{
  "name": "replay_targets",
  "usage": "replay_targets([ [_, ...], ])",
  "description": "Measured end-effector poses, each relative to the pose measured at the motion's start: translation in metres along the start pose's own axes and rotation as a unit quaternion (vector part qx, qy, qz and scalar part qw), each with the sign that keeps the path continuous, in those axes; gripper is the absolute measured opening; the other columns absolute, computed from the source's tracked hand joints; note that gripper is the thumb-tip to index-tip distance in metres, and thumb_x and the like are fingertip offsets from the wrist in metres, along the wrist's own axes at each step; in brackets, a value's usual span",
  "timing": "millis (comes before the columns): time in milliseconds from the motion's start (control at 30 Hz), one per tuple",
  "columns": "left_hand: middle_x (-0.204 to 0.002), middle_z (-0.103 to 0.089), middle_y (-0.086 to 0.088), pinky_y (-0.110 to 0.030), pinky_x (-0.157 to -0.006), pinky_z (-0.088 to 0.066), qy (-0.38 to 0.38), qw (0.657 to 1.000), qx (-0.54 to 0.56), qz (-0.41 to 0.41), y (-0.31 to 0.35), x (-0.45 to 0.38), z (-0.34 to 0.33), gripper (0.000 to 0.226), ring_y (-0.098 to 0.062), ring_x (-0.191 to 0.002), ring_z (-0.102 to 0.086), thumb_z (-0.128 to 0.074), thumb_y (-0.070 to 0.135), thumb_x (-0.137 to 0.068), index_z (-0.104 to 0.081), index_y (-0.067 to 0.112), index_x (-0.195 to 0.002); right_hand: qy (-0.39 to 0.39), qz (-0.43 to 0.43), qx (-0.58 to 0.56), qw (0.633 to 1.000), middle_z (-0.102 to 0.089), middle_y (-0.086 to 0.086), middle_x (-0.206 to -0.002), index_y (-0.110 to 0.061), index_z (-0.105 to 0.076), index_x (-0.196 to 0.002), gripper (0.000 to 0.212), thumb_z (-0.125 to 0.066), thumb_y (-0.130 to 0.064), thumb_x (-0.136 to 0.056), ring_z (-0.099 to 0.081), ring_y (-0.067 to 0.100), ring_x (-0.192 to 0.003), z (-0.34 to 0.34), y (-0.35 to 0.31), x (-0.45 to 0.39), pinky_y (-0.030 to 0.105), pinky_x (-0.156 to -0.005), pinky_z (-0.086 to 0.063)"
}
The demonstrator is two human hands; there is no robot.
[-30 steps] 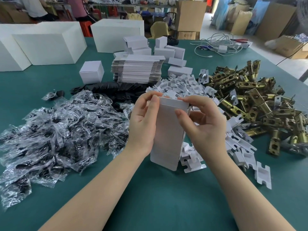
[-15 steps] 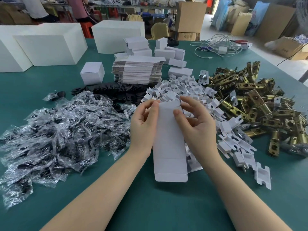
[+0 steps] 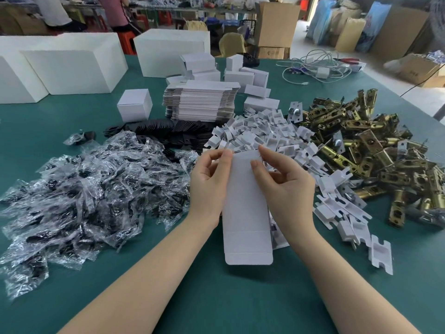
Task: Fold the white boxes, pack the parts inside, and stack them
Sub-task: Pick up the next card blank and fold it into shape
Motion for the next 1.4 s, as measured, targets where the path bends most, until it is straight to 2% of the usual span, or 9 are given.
replay_targets([
  [167, -0.068, -0.065, 0.013, -0.017, -0.057, -0.047, 0.003, 1.0, -0.014, 0.002, -0.001, -0.001, 0.001, 0.015, -0.002, -0.064, -0.055, -0.063, 0.032, -0.096, -0.065, 0.026, -0.082, -0.007, -0.012, 0.015, 1.0, -0.068, -0.01, -0.085, -0.039, -0.066, -0.088, 0.02, -0.074, -0.021, -0.087, -0.06, 0.028, -0.066, 0.0, 0.001, 0.002, 0.036, -0.058, -0.05],
  [433, -0.091, -0.063, -0.03, -0.037, -0.069, -0.042, -0.006, 0.999, -0.031, -0.027, 0.005, 0.0, 0.001, 0.027, -0.021, -0.073, -0.053, -0.063, 0.043, -0.089, -0.064, 0.023, -0.071, -0.074, -0.017, 0.019, 0.997, -0.067, -0.019, -0.085, -0.04, -0.066, -0.095, 0.024, -0.071, -0.018, -0.089, -0.058, 0.006, -0.062, -0.003, 0.002, -0.002, 0.014, -0.056, -0.044],
  [600, -0.106, -0.072, 0.004, -0.023, -0.064, -0.05, -0.07, 0.996, -0.042, 0.03, 0.002, -0.008, 0.002, 0.025, -0.008, -0.08, -0.065, -0.053, 0.039, -0.099, -0.074, 0.025, -0.101, -0.046, -0.1, -0.001, 0.994, -0.065, -0.006, -0.077, -0.029, -0.071, -0.088, 0.007, -0.067, -0.026, -0.093, -0.054, 0.009, -0.064, 0.007, 0.012, -0.011, 0.028, -0.057, -0.044],
  [700, -0.121, -0.068, 0.005, -0.036, -0.071, -0.046, -0.163, 0.981, 0.039, 0.092, -0.002, -0.009, -0.001, 0.032, -0.016, -0.083, -0.064, -0.053, 0.022, -0.093, -0.071, 0.036, -0.115, -0.019, -0.208, -0.09, 0.974, -0.065, -0.001, -0.079, -0.019, -0.072, -0.097, 0.012, -0.063, -0.027, -0.095, -0.057, 0.017, -0.068, 0.015, 0.017, -0.012, 0.033, -0.061, -0.044],
  [867, -0.149, -0.045, 0.003, -0.032, -0.104, -0.047, -0.279, 0.948, -0.103, -0.111, 0.002, -0.005, -0.001, 0.058, -0.004, -0.14, -0.039, -0.069, -0.013, -0.081, -0.063, 0.03, -0.118, -0.046, -0.274, -0.125, 0.952, -0.069, -0.012, -0.074, -0.011, -0.069, -0.105, 0.014, -0.061, -0.017, -0.097, -0.064, -0.003, -0.062, 0.026, 0.021, -0.021, 0.015, -0.056, -0.053],
  [1000, -0.133, -0.062, 0.006, -0.031, -0.099, -0.052, -0.241, 0.958, -0.119, -0.098, 0.0, -0.008, 0.0, 0.044, -0.01, -0.124, -0.058, -0.079, 0.004, -0.08, -0.063, 0.021, -0.117, -0.021, -0.315, -0.181, 0.931, -0.072, 0.003, -0.072, -0.011, -0.066, -0.099, 0.012, -0.057, -0.019, -0.098, -0.067, 0.015, -0.059, 0.019, 0.027, -0.019, 0.026, -0.052, -0.051],
  [1167, -0.096, -0.072, 0.019, -0.028, -0.068, -0.061, -0.108, 0.992, -0.05, -0.052, 0.005, -0.014, 0.01, 0.036, -0.006, -0.085, -0.071, -0.07, 0.04, -0.078, -0.058, 0.028, -0.11, -0.092, -0.147, 0.105, 0.979, -0.07, -0.003, -0.069, -0.024, -0.067, -0.091, 0.02, -0.057, -0.041, -0.096, -0.06, 0.012, -0.048, 0.027, 0.026, -0.027, 0.027, -0.048, -0.048],
  [1300, -0.092, -0.073, 0.013, -0.029, -0.067, -0.06, -0.058, 0.997, -0.021, -0.039, 0.004, -0.019, 0.018, 0.035, -0.007, -0.078, -0.07, -0.069, 0.04, -0.079, -0.06, 0.024, -0.109, -0.236, -0.046, 0.331, 0.913, -0.064, -0.009, -0.07, -0.034, -0.061, -0.081, 0.038, -0.068, -0.07, -0.069, -0.061, 0.0, -0.061, 0.034, 0.015, -0.028, 0.015, -0.051, -0.044],
  [1400, -0.093, -0.074, 0.012, -0.027, -0.065, -0.06, -0.063, 0.997, -0.021, -0.039, 0.004, -0.021, 0.019, 0.036, -0.007, -0.08, -0.07, -0.069, 0.04, -0.08, -0.061, 0.024, -0.111, -0.424, -0.128, 0.368, 0.817, -0.055, -0.014, -0.114, -0.046, -0.054, -0.116, 0.073, -0.077, -0.075, -0.052, -0.056, -0.006, -0.095, 0.033, 0.018, -0.017, 0.021, -0.081, -0.049],
])
Point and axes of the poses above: each hand's wrist, its own x-axis away from the middle knuckle, its own z-axis out of the back of the hand, y = z × x, the point moved 3 cm from there along -x, towards the middle knuckle
